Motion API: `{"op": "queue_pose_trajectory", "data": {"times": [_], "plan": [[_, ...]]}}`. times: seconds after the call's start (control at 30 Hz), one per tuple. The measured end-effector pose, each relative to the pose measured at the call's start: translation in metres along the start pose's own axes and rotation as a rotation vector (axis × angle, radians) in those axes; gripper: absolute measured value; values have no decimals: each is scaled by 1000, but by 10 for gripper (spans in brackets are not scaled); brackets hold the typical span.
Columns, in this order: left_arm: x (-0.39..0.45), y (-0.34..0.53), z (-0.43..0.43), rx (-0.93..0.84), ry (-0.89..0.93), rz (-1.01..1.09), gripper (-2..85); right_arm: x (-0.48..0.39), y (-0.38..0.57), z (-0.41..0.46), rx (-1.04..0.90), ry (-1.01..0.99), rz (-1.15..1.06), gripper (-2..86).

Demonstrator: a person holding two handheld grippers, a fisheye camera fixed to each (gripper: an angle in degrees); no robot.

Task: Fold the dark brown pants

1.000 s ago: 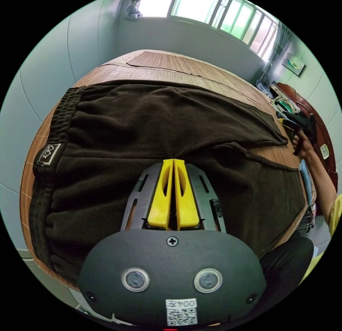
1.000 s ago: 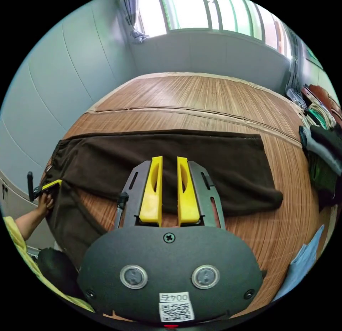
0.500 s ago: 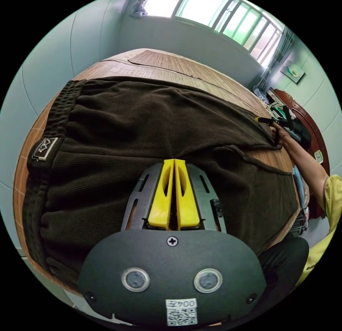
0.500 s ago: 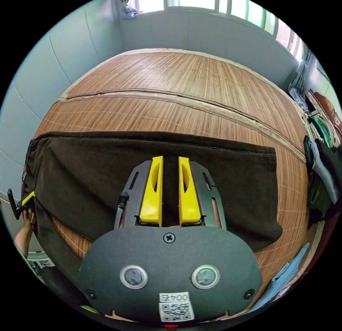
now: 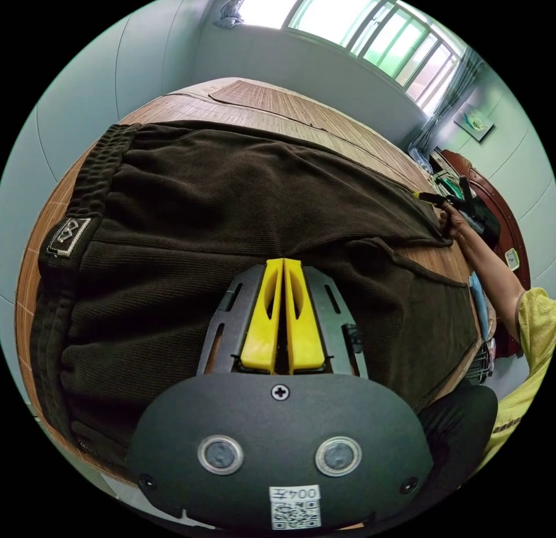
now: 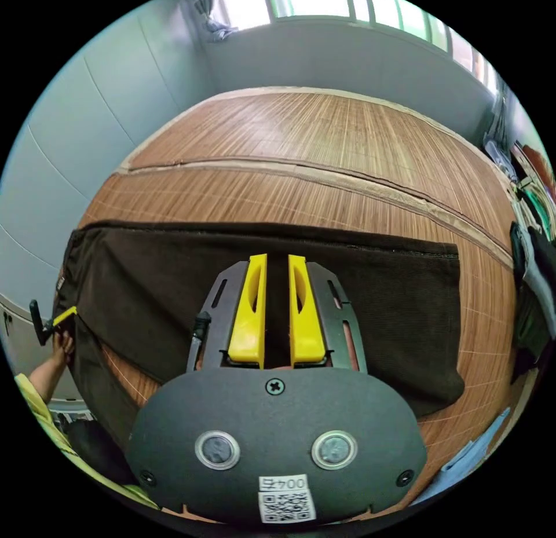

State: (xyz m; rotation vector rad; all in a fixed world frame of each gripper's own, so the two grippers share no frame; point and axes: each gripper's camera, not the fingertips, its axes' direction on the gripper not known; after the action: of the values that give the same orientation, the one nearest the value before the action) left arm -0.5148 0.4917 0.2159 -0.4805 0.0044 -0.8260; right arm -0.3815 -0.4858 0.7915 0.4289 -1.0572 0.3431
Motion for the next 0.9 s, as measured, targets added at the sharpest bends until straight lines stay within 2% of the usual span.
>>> {"op": "queue_pose_trajectory", "data": {"times": [0.07,0.33,0.5,0.6,0.73,0.9], "plan": [[-1,-1,0,0,-2,1,8,-1,0,11,-44,36,-21,64],[-6,-3,2,1,1,0,7,1,-20,10,-7,148,-40,1],[-9,-4,3,2,2,-1,7,25,-41,20,0,149,46,-1],[-11,-5,3,2,7,-3,7,43,-48,12,2,56,80,15],[-14,-6,4,2,22,-9,7,71,-17,-28,74,69,87,71],[-17,-8,5,1,33,-14,8,166,54,-85,134,178,283,71]]}}
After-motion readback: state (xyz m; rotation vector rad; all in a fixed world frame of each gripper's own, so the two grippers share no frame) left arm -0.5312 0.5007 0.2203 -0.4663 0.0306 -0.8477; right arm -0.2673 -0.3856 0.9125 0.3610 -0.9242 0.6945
